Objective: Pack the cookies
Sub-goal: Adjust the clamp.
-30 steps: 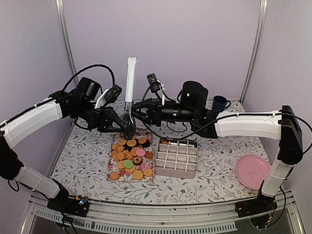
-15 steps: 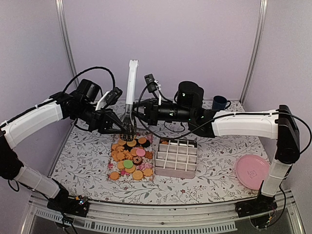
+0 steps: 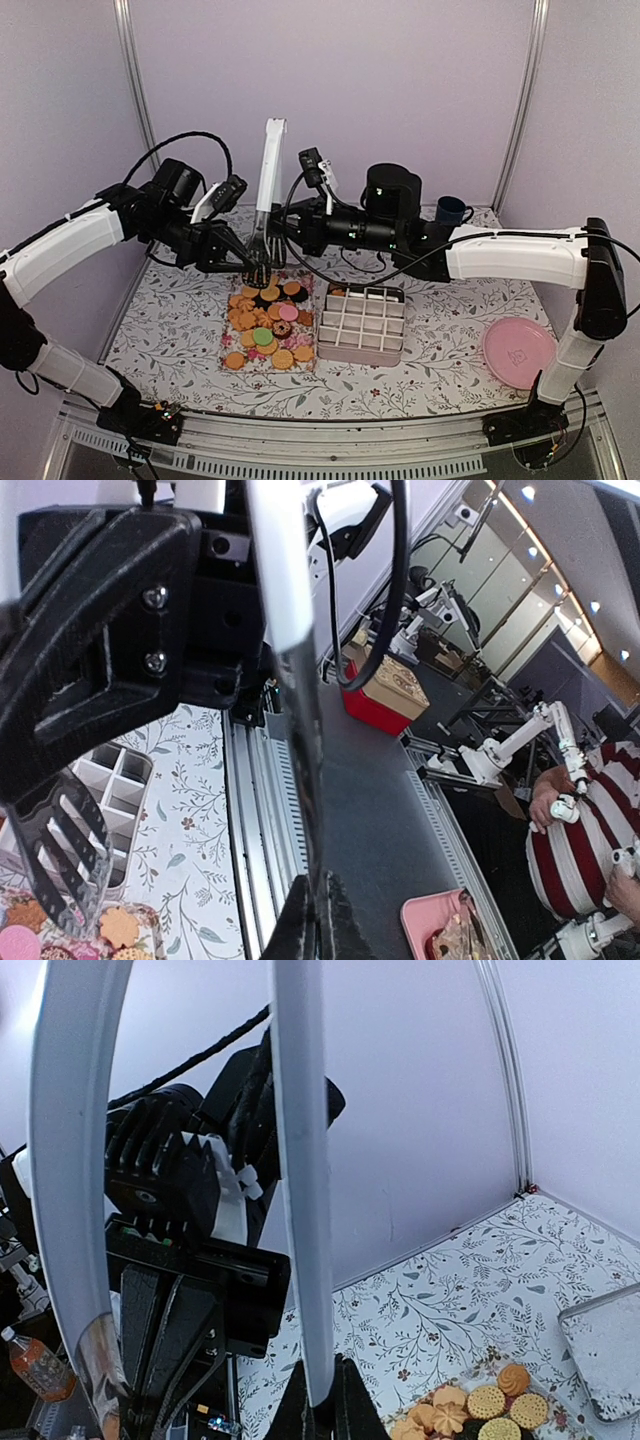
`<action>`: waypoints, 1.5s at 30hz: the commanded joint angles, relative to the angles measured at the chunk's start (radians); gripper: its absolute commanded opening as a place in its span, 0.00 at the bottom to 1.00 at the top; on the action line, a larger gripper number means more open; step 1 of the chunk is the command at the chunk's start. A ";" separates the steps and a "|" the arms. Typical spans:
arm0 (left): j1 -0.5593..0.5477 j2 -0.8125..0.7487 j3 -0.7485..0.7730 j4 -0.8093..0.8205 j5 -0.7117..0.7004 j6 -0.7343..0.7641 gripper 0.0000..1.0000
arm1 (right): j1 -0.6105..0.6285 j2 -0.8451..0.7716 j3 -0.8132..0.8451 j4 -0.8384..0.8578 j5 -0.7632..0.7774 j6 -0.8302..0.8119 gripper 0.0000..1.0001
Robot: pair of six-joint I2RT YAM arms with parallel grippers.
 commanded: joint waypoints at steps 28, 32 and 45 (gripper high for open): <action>-0.007 -0.100 0.102 -0.343 -0.142 0.374 0.00 | -0.097 0.044 -0.052 -0.041 0.180 0.013 0.12; -0.007 -0.089 0.022 -0.216 -0.257 0.317 0.00 | -0.081 0.026 -0.041 -0.041 -0.019 0.012 0.49; -0.012 -0.050 -0.046 -0.159 -0.376 0.342 0.00 | -0.111 -0.151 -0.186 -0.060 -0.245 -0.066 0.99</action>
